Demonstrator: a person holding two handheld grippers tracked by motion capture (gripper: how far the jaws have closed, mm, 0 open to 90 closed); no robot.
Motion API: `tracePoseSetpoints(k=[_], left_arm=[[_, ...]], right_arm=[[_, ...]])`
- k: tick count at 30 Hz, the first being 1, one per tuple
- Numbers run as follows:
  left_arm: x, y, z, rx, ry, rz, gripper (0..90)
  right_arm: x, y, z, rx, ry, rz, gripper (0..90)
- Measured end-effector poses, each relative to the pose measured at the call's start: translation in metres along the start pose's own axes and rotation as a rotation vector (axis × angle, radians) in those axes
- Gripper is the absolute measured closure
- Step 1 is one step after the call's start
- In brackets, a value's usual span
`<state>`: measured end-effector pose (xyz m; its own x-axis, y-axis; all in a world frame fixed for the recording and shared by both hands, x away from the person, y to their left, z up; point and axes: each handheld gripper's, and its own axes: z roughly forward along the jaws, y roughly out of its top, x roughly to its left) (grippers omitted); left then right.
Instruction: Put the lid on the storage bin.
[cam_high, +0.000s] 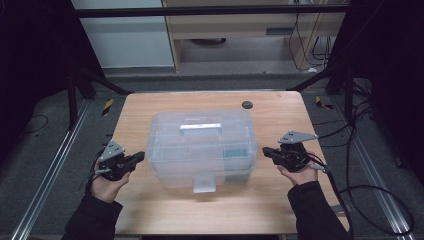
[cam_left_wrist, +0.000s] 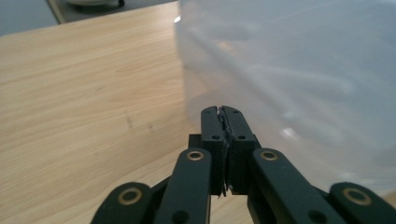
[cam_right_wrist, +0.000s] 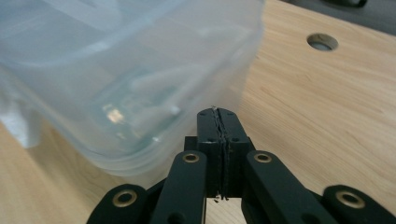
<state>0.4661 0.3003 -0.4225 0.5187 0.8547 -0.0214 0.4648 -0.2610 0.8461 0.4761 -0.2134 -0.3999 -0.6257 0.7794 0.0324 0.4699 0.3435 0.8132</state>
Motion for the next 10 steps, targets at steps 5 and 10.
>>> tracePoseSetpoints(k=[5, 10], left_arm=[[0.015, -0.013, 0.01, 0.027, 0.045, -0.04, 77.7], [0.025, -0.021, 0.017, 0.041, 0.094, -0.045, 55.8]], right_arm=[[-0.016, -0.017, 0.012, 0.038, -0.093, 0.04, 75.6], [-0.029, -0.031, 0.018, 0.062, -0.169, 0.065, 56.6]])
